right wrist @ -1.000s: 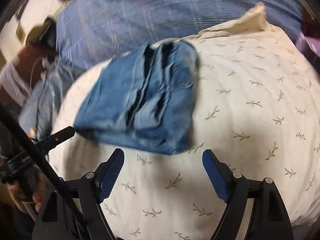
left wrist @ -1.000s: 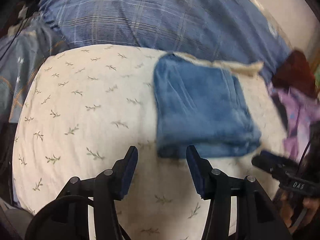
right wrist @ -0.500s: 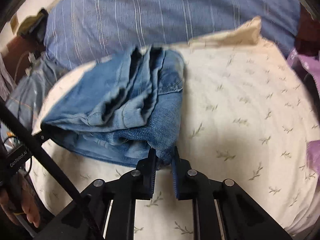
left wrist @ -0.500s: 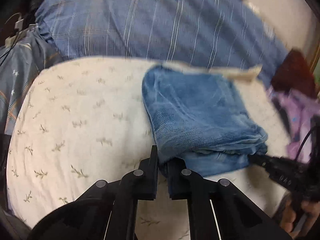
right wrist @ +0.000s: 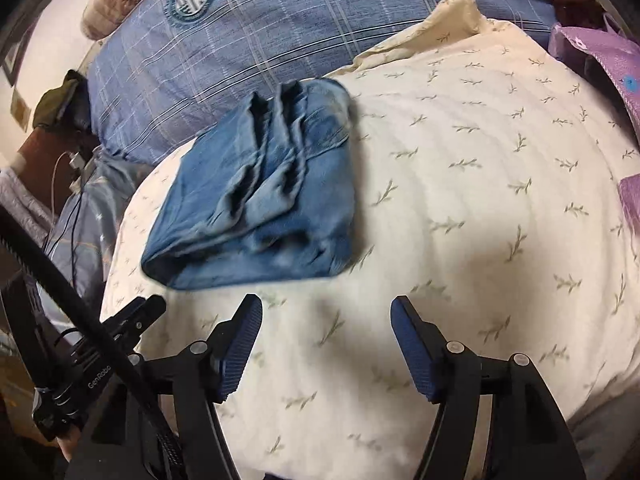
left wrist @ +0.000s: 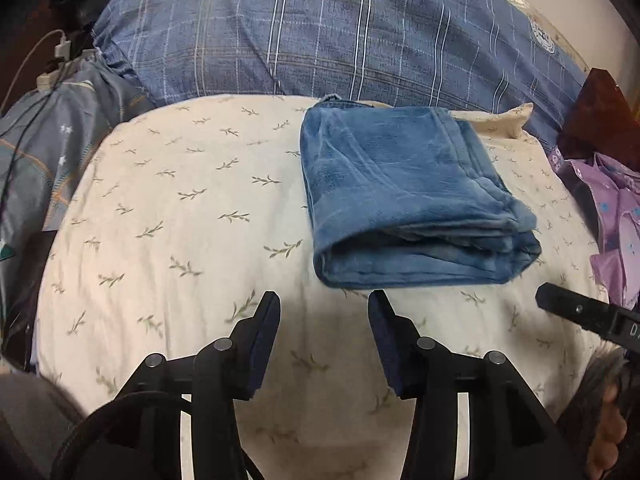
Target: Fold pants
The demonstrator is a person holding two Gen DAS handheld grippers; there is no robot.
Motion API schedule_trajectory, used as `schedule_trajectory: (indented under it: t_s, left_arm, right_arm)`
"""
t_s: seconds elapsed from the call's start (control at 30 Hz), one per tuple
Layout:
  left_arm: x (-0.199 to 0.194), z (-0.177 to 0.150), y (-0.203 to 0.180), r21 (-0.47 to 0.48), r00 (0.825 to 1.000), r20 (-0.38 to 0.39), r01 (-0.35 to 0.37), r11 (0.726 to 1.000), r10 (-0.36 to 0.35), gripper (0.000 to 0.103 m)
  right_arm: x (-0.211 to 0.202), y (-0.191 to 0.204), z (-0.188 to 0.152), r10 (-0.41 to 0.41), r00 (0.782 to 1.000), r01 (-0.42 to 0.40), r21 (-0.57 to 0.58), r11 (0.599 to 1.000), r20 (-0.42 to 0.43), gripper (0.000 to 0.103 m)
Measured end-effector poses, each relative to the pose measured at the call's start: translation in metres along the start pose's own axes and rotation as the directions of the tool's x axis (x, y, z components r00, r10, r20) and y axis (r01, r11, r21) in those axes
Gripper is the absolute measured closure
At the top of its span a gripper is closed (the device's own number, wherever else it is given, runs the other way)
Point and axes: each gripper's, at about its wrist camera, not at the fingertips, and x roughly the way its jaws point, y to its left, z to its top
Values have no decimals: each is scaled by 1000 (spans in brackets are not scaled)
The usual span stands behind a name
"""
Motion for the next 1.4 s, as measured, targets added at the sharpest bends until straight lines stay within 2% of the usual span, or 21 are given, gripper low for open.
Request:
schedule_trajectory:
  t_s: [0.13, 0.37, 0.47, 0.67, 0.97, 1.17, 1.27, 1.4]
  left_arm:
    - [-21, -12, -9, 42, 998, 38, -51, 998, 49, 51]
    - [-29, -22, -17, 68, 995, 61, -77, 995, 73, 49]
    - [-34, -23, -18, 69, 993, 94, -82, 994, 76, 48]
    - [-51, -29, -21, 60, 968, 220, -135, 989, 119, 41]
    - [-53, -29, -18, 51, 978, 174, -124, 991, 114, 40]
    - [-64, -25, -21, 53, 961, 235, -161, 985, 145, 32]
    - [-68, -30, -21, 37, 953, 260, -170, 985, 155, 29]
    - [-69, -32, -18, 24, 953, 261, -166, 986, 154, 29]
  right_arm:
    - [-7, 10, -9, -13, 1000, 13, -39, 999, 18, 33]
    - [-12, 17, -16, 14, 1000, -12, -45, 999, 27, 32]
    - [-13, 21, -17, 17, 999, -15, -52, 999, 40, 32]
    - [-15, 29, -18, -4, 998, 10, -85, 996, 63, 32]
    - [-25, 35, -17, -16, 994, 29, -119, 992, 111, 32]
    - [-34, 42, -17, -74, 983, 99, -143, 985, 167, 31]
    - [-38, 45, -16, -113, 976, 143, -158, 977, 186, 27]
    - [-48, 52, -18, -105, 970, 143, -166, 976, 221, 23]
